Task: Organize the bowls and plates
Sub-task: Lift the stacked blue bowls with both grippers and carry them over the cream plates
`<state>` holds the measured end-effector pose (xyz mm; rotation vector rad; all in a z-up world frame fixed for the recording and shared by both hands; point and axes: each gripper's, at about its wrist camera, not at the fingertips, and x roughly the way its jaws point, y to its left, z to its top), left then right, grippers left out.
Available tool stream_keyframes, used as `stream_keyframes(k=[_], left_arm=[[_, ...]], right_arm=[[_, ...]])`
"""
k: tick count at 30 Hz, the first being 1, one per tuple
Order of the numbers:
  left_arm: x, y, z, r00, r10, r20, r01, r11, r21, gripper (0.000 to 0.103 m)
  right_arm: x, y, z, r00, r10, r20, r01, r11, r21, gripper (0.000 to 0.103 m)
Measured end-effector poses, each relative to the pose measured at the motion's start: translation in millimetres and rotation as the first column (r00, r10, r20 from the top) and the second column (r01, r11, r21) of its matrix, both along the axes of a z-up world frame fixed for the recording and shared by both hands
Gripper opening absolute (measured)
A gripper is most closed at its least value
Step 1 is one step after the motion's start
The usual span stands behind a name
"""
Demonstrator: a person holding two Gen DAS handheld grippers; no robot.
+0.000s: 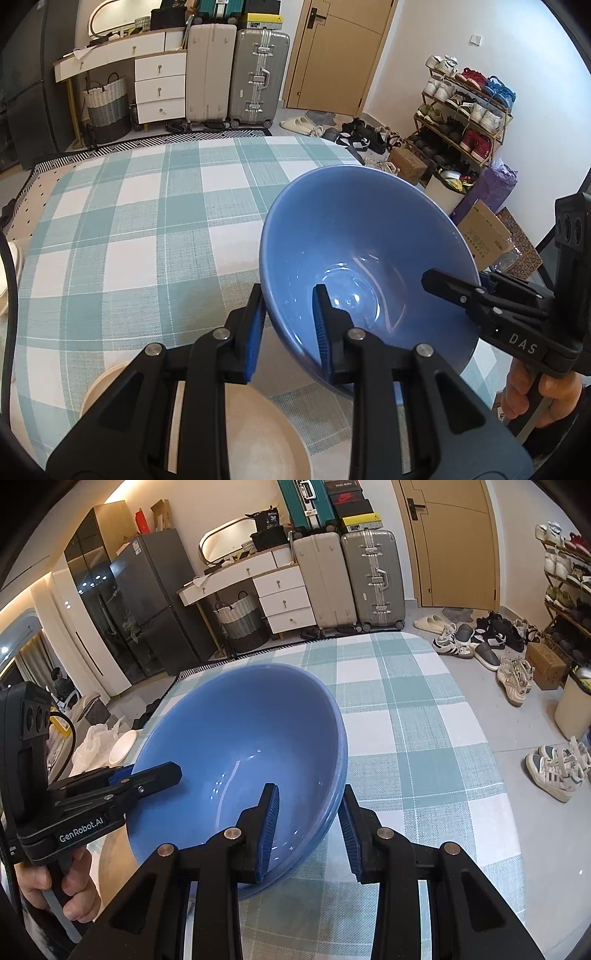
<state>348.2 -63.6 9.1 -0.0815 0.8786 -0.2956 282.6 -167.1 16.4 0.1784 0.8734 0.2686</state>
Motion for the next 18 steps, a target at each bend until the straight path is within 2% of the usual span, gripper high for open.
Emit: stream_keyframes(k=[18], left_arm=[[-96,36,81,0.992,0.062,0.110,-0.063,0.998,0.002,0.022]], right_arm=[[-66,46,73,0.993,0.045,0.112,-0.043,0.999,-0.020,0.034]])
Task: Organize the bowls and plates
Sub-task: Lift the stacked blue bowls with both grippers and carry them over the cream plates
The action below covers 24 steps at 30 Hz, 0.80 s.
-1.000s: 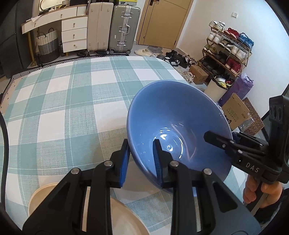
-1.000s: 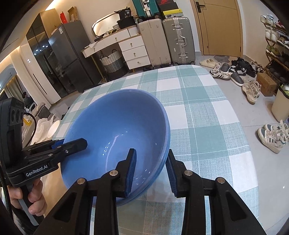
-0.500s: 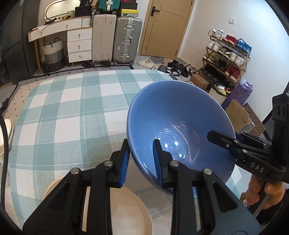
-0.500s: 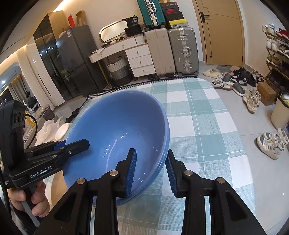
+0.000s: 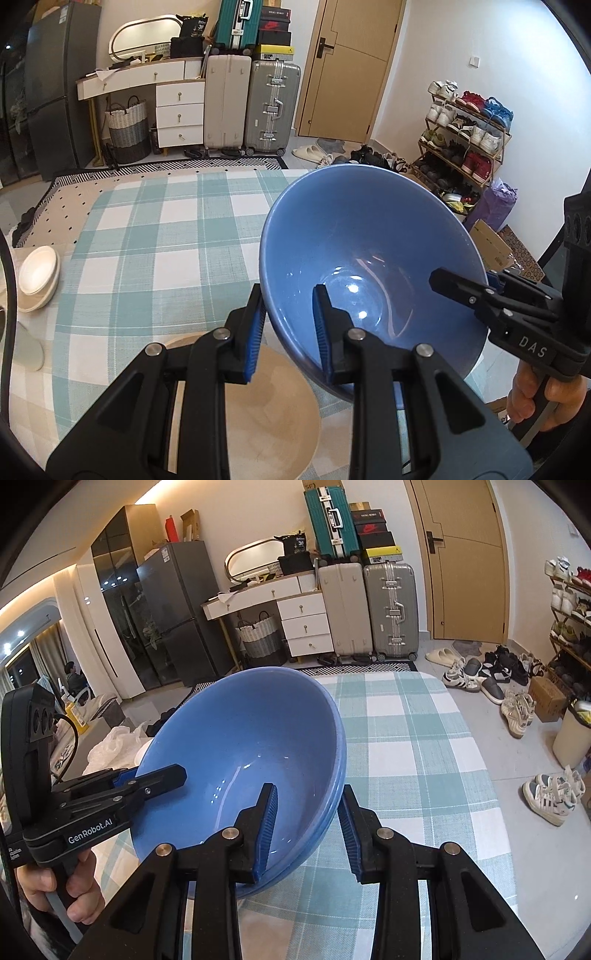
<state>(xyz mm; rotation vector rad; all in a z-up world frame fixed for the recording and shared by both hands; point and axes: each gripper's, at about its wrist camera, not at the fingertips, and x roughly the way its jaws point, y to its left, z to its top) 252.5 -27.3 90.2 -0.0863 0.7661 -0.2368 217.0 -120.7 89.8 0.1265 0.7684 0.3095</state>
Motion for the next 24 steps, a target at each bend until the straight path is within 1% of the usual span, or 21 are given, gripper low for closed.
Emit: stream_keyframes(k=[8,15,21,24], left_arm=[[-42,21,24,0.999,0.033,0.028,-0.033,0.999,-0.003,0.022],[-82,47,37,0.996,0.071,0.045,-0.071,0.997,0.001,0.022],[-107,71,37,0.992,0.115,0.051,-0.116,0.993,0.015,0.022],[-116,84,34,0.989,0.138,0.046,-0.139,0.990,0.016,0.022]], right_arm=[[-25,24,18,0.999,0.032,0.014,-0.032,0.999,0.008,0.034],[-40,50,24,0.998,0.064,0.025,-0.064,0.998,0.007,0.034],[-49,76,21,0.995,0.101,0.022,-0.101,0.995,0.008,0.034],[-48,90,14,0.992,0.122,0.009,-0.122,0.992,0.010,0.034]])
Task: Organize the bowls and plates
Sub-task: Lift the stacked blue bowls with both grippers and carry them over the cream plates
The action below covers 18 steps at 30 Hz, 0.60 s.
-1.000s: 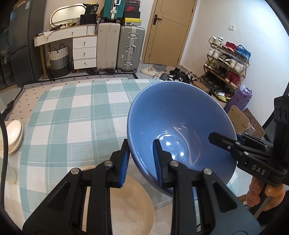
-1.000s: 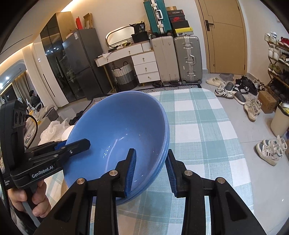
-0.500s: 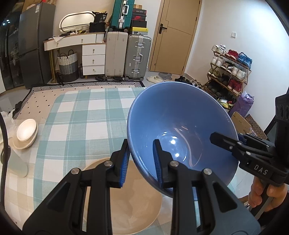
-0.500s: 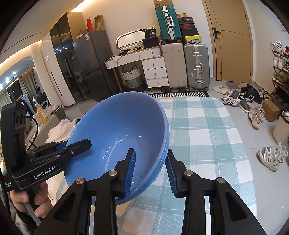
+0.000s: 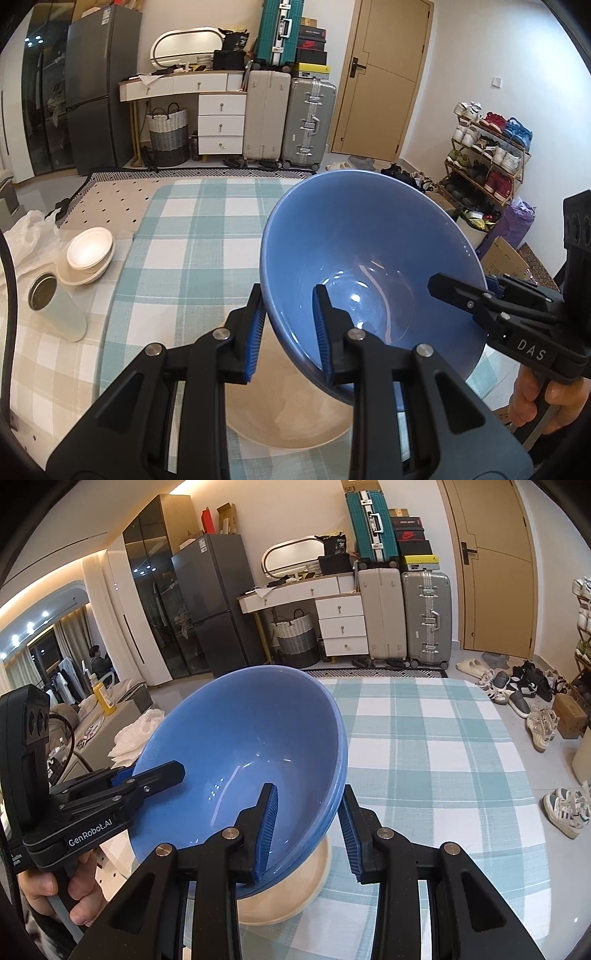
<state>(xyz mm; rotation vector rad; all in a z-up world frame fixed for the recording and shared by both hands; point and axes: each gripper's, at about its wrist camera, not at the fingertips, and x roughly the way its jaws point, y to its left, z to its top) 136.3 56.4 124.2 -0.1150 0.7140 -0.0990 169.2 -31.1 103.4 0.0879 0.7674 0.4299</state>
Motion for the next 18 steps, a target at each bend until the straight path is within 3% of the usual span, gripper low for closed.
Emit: stream_keyframes(k=[18], left_arm=[[7,51,-55,0.995,0.079,-0.055,-0.079,0.997,-0.004,0.022]], right_arm=[[19,45,-47,0.996,0.060,-0.060,-0.061,0.998,-0.007,0.034]])
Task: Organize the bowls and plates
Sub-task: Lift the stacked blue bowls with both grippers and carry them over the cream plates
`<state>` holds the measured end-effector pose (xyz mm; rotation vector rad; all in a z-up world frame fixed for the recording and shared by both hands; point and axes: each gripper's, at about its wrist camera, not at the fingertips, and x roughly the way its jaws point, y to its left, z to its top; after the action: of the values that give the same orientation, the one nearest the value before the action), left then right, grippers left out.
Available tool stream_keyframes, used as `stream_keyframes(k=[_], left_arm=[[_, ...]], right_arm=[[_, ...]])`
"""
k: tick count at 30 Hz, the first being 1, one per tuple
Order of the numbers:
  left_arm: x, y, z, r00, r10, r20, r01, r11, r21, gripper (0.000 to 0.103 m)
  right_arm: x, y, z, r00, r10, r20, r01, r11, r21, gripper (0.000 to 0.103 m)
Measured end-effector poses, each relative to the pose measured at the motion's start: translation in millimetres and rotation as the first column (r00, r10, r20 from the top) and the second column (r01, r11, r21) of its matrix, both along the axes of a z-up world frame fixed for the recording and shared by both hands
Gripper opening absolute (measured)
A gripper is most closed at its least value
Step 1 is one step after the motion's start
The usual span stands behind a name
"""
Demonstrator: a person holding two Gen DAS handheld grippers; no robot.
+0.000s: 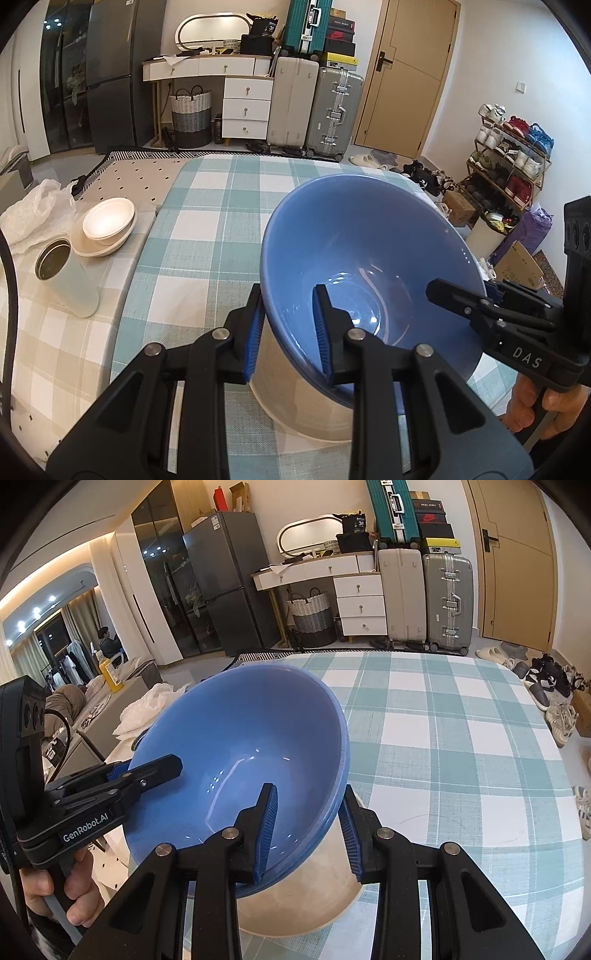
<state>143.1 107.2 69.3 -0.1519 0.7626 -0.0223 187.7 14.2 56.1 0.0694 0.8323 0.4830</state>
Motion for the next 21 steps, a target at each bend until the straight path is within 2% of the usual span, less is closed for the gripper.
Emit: stream_keyframes(k=[21], left_arm=[[34,-6,-43,0.998,0.009,-0.055,-0.007,1.000,0.029,0.022]], right_arm=[[19,-4,-37,0.999,-0.008,-0.053,0.008,1.000,-0.007,0.034]])
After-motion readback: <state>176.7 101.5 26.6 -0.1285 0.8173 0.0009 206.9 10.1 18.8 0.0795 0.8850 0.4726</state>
